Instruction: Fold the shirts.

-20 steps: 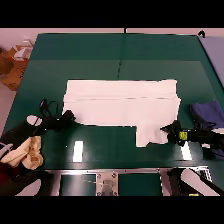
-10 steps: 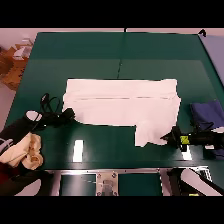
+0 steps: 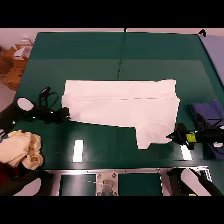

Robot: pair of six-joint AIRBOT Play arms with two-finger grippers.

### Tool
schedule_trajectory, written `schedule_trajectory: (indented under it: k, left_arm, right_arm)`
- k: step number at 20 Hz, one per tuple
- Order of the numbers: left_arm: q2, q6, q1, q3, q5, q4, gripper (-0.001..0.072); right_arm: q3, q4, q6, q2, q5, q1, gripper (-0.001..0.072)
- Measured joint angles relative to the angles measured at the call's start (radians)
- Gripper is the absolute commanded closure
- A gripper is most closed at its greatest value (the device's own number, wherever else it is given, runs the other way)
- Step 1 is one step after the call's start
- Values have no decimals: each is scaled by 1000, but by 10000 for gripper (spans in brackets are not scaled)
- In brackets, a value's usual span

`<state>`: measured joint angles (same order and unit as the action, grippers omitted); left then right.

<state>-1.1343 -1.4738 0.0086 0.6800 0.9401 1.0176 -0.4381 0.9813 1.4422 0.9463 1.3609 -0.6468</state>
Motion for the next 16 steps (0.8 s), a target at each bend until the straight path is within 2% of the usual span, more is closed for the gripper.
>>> schedule_trajectory:
  k: [5,9,16]
  left_arm:
    - [-1,-14,22,86,161,109,686]
    - [-42,-9,12,181,198,115,686]
    - [-292,5,-28,525,201,106,685]
  right_arm:
    - [-155,43,72,-89,71,1,696]
    - [-284,-19,91,-82,76,14,696]
    - [-523,-101,98,169,-99,144,695]
